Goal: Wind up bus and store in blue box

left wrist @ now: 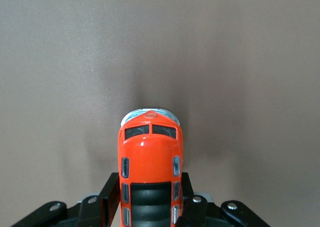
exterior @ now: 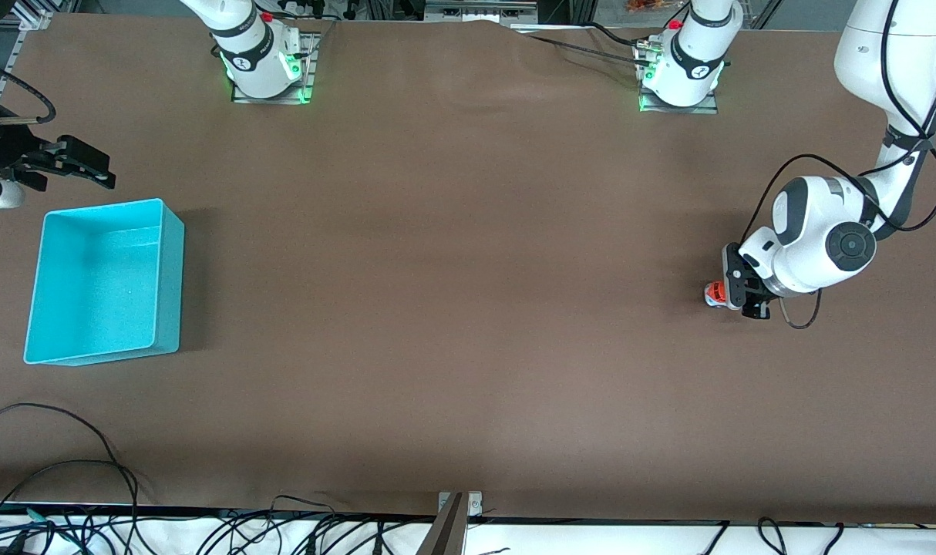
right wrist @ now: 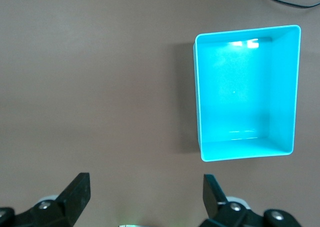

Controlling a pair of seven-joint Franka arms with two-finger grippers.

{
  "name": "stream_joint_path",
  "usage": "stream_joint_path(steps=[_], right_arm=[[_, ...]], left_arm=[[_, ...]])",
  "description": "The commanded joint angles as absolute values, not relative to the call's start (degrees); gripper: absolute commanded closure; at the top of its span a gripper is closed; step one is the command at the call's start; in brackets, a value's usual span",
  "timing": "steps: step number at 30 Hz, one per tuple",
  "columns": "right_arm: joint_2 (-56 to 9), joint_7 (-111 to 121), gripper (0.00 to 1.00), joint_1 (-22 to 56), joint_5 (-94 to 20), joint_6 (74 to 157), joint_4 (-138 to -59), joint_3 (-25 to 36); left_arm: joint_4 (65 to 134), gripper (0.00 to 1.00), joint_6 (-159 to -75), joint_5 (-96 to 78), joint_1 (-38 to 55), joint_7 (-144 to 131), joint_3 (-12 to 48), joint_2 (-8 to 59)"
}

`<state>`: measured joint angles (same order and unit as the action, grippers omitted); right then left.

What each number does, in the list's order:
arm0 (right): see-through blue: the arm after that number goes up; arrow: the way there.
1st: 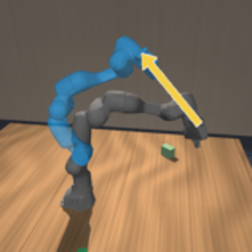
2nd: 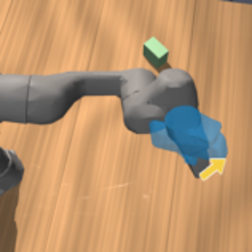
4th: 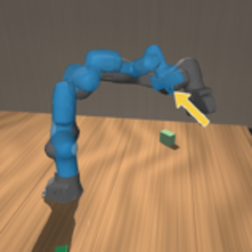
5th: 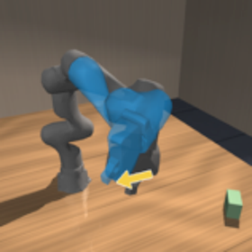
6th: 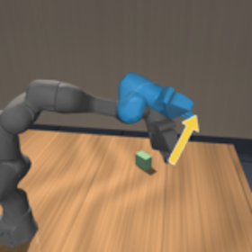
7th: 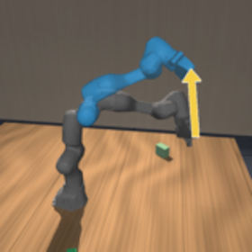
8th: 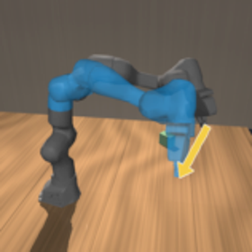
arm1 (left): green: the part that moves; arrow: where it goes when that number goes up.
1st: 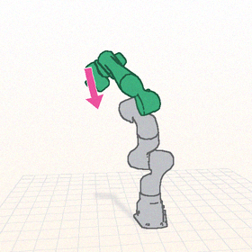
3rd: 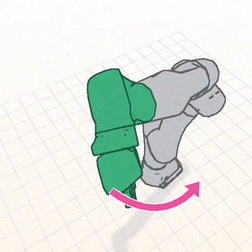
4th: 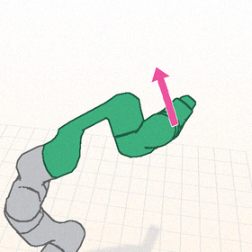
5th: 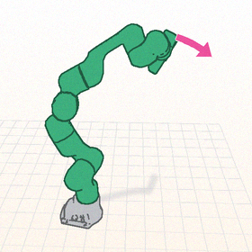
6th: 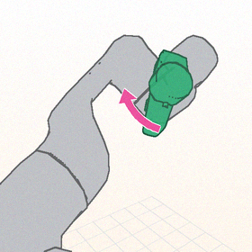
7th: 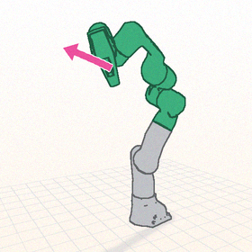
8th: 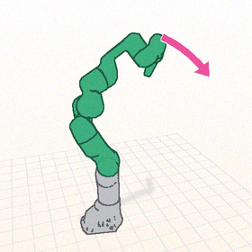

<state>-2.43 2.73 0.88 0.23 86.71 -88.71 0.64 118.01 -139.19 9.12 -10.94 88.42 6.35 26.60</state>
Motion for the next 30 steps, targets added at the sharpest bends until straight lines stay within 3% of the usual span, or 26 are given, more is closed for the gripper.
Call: stream_joint_path(steps=[1,14,30], right_arm=[[-2.5,2.5,0.00,0.7,-0.8,85.9,-87.4,0.7],[-2.5,2.5,0.00,0.7,-0.8,85.9,-87.2,0.7],[-2.5,2.5,0.00,0.7,-0.8,86.2,-87.2,0.7]], left_arm=[[118.2,0.58,-141.0,10.7,-10.9,88.8,6.4,26.8],[118.2,0.66,-140.5,10.6,-11.0,86.0,6.4,26.7],[118.2,0.67,-140.5,10.7,-10.9,83.9,6.4,27.3]])
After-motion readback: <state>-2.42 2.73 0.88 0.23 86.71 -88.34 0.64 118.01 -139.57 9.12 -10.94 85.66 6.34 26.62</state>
